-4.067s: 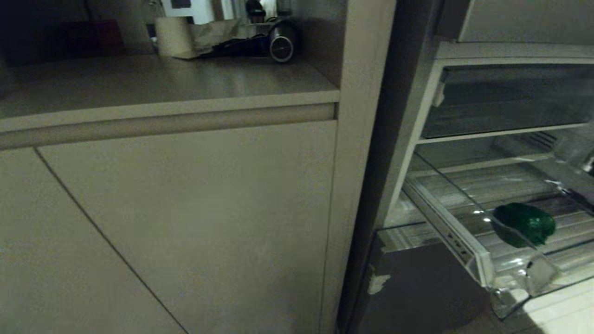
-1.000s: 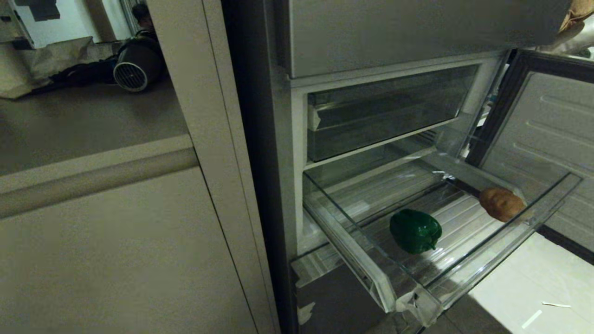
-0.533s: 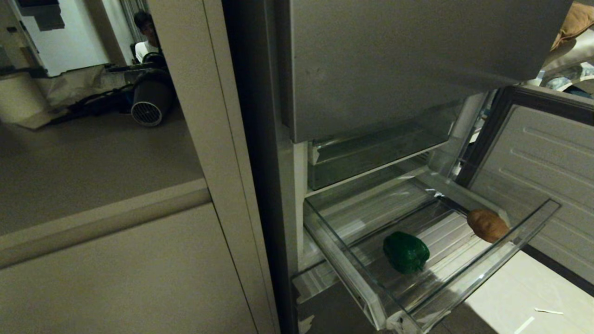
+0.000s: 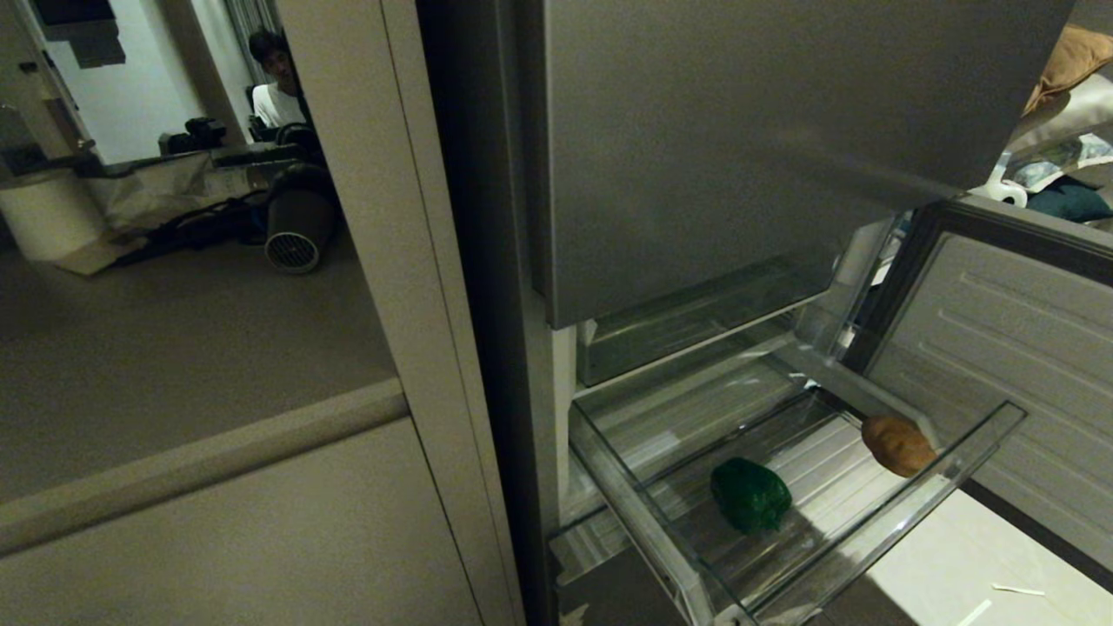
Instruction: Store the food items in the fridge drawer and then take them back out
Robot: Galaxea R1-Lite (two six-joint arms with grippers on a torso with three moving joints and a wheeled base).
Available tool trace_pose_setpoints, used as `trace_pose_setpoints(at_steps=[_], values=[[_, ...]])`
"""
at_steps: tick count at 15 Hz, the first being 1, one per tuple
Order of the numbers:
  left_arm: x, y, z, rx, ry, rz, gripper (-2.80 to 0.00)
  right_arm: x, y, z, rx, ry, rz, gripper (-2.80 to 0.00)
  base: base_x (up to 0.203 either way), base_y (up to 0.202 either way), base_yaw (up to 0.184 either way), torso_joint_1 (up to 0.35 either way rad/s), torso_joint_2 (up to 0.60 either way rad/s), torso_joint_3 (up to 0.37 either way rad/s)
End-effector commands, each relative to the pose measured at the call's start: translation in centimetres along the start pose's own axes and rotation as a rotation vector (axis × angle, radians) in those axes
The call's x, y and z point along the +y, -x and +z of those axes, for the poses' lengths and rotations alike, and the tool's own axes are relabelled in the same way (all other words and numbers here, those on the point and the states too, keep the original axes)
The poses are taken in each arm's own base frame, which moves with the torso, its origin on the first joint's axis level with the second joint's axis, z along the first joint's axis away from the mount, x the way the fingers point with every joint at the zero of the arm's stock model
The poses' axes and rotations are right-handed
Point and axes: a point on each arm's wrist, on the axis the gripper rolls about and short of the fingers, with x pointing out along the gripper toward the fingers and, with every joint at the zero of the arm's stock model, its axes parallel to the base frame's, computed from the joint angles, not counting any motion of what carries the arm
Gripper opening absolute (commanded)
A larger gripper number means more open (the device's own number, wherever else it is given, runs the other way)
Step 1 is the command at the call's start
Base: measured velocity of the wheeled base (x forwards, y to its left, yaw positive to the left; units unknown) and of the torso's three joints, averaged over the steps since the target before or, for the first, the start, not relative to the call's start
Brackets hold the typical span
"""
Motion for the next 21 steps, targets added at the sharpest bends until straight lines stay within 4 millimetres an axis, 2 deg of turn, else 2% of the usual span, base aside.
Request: trace_pose_setpoints(at_steps=[1, 8, 10, 12, 13, 15, 17, 19, 21], values=[[0.0, 0.0, 0.0, 0.002, 0.000, 0.000, -2.80, 0.0, 0.0, 0.0, -0.001, 0.004, 0.001, -2.80, 0.000, 0.000, 0.000, 0.168, -0.35, -0.196], [0.0, 0.0, 0.0, 0.000, 0.000, 0.000, -2.80, 0.0, 0.0, 0.1, -0.003, 0.024, -0.009, -2.80, 0.000, 0.000, 0.000, 0.044, -0.10, -0.052], [0.0, 0.0, 0.0, 0.000, 0.000, 0.000, -2.80, -0.1, 0.6, 1.6, -0.047, 0.017, -0.031, -2.80, 0.000, 0.000, 0.000, 0.000, 0.00, 0.000], [0.0, 0.0, 0.0, 0.000, 0.000, 0.000, -2.80, -0.2, 0.6, 4.6, -0.011, -0.001, -0.026, -2.80, 0.000, 0.000, 0.000, 0.000, 0.00, 0.000], [0.0, 0.0, 0.0, 0.000, 0.000, 0.000, -2.80, -0.2, -0.1, 6.3, 0.046, -0.020, -0.015, -2.80, 0.000, 0.000, 0.000, 0.000, 0.00, 0.000], [0.0, 0.0, 0.0, 0.002, 0.000, 0.000, -2.80, -0.2, -3.5, 9.9, 0.224, -0.073, 0.019, -2.80, 0.000, 0.000, 0.000, 0.000, 0.00, 0.000], [0.0, 0.0, 0.0, 0.000, 0.000, 0.000, -2.80, -0.2, -8.5, 12.5, 0.408, -0.116, 0.056, -2.80, 0.000, 0.000, 0.000, 0.000, 0.00, 0.000], [0.0, 0.0, 0.0, 0.001, 0.000, 0.000, -2.80, 0.1, -13.9, 13.7, 0.561, -0.144, 0.090, -2.80, 0.000, 0.000, 0.000, 0.000, 0.00, 0.000], [0.0, 0.0, 0.0, 0.000, 0.000, 0.000, -2.80, 0.8, -18.7, 13.8, 0.674, -0.144, 0.134, -2.80, 0.000, 0.000, 0.000, 0.000, 0.00, 0.000]])
